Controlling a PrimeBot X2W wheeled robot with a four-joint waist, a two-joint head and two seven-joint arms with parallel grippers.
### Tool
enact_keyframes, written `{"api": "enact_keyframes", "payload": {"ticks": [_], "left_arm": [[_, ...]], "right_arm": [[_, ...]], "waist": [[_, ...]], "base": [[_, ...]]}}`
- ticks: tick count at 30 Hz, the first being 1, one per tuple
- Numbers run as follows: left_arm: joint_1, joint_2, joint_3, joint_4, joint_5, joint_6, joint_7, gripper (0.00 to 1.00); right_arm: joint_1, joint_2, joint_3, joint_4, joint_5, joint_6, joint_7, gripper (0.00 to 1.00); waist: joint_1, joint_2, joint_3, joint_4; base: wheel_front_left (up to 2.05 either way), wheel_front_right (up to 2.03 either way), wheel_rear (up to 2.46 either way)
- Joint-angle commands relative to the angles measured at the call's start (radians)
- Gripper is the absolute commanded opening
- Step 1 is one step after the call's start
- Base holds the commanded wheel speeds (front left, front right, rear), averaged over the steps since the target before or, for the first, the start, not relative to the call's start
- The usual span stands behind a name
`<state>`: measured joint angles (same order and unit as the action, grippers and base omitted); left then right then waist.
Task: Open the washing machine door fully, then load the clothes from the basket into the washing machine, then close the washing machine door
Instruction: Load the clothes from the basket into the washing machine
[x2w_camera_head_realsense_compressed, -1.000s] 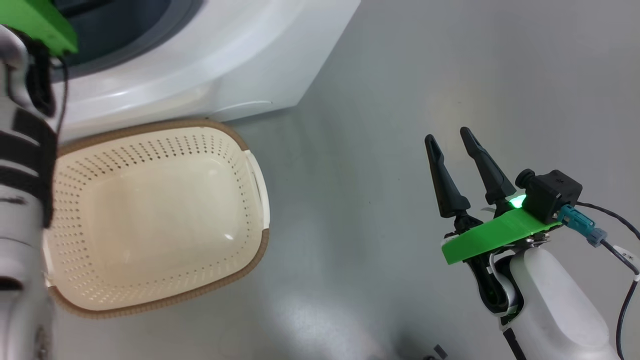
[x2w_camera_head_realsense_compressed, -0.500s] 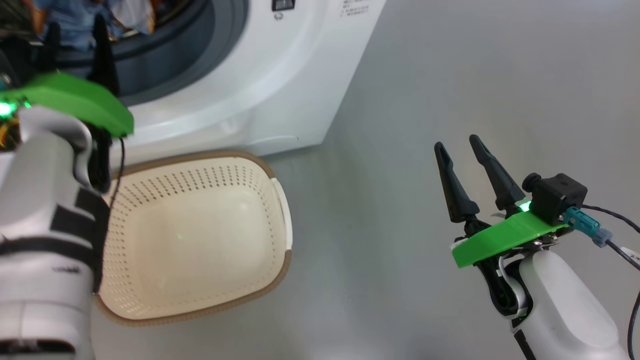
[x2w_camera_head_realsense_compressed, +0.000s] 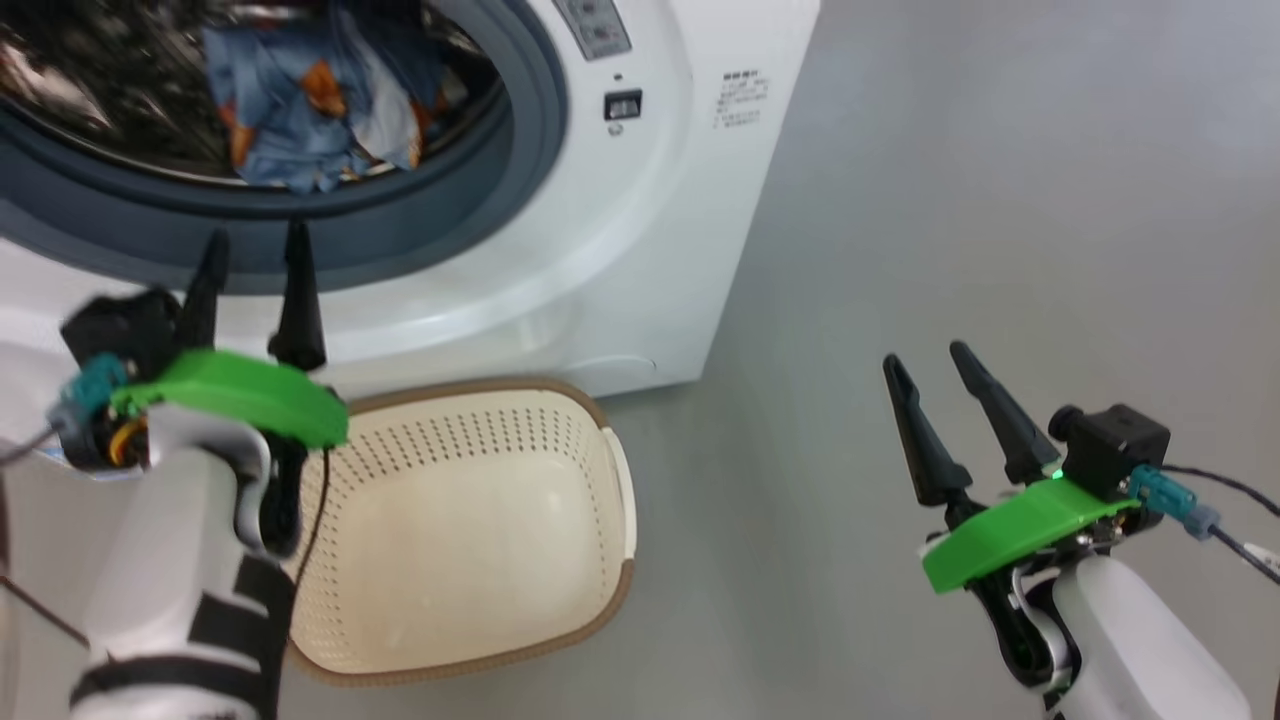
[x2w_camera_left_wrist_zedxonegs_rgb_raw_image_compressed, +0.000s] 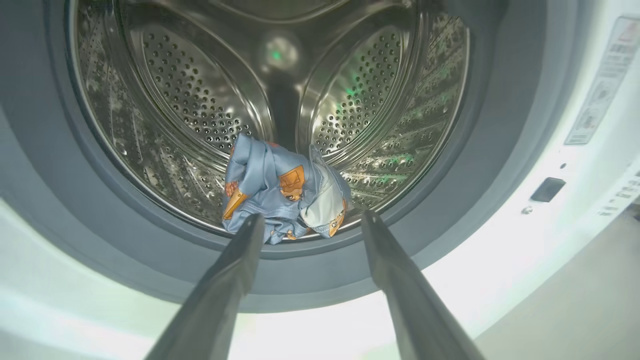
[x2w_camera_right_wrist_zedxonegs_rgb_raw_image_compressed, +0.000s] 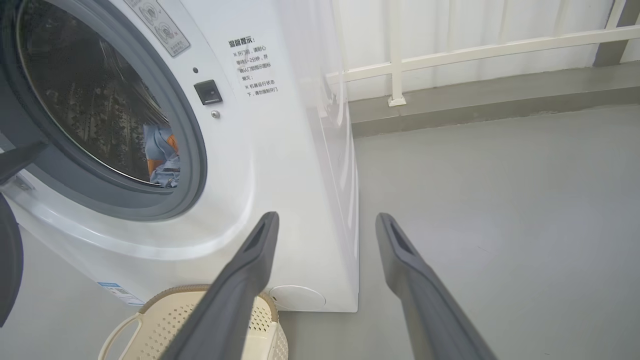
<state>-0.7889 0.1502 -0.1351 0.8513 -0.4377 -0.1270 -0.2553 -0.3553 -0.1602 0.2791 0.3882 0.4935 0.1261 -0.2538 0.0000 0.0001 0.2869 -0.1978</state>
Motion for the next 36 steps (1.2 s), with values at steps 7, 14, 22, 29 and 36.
{"api": "enact_keyframes", "payload": {"ticks": [7,14,22,29,36], "left_arm": [[0.162,0.017,0.049,-0.149,0.024,-0.003,-0.006,1.00],[0.330,0.000,0.091,-0.271,0.053,0.007,-0.006,1.00],[0.449,-0.021,0.118,-0.371,0.080,0.013,-0.006,1.00],[0.521,-0.028,0.128,-0.409,0.086,0.010,-0.006,1.00],[0.564,-0.032,0.127,-0.445,0.084,0.005,-0.006,1.00]], "right_arm": [[0.046,-0.036,0.017,-0.003,0.020,0.005,-0.008,1.00],[0.069,-0.054,0.016,-0.005,0.028,0.005,-0.008,1.00],[0.090,-0.066,0.002,-0.011,0.028,0.005,-0.008,1.00],[0.097,-0.073,0.002,-0.013,0.033,0.005,-0.008,1.00],[0.104,-0.077,0.000,-0.016,0.036,0.005,-0.008,1.00]], "waist": [[0.0000,-0.0001,-0.122,0.058],[0.0000,-0.0001,-0.170,0.086],[0.0000,-0.0001,-0.200,0.117],[0.0000,-0.0001,-0.223,0.122],[0.0000,-0.0001,-0.238,0.114]], "base": [[0.00,0.00,0.00],[0.00,0.00,0.00],[0.00,0.00,0.00],[0.00,0.00,0.00],[0.00,0.00,0.00]]}}
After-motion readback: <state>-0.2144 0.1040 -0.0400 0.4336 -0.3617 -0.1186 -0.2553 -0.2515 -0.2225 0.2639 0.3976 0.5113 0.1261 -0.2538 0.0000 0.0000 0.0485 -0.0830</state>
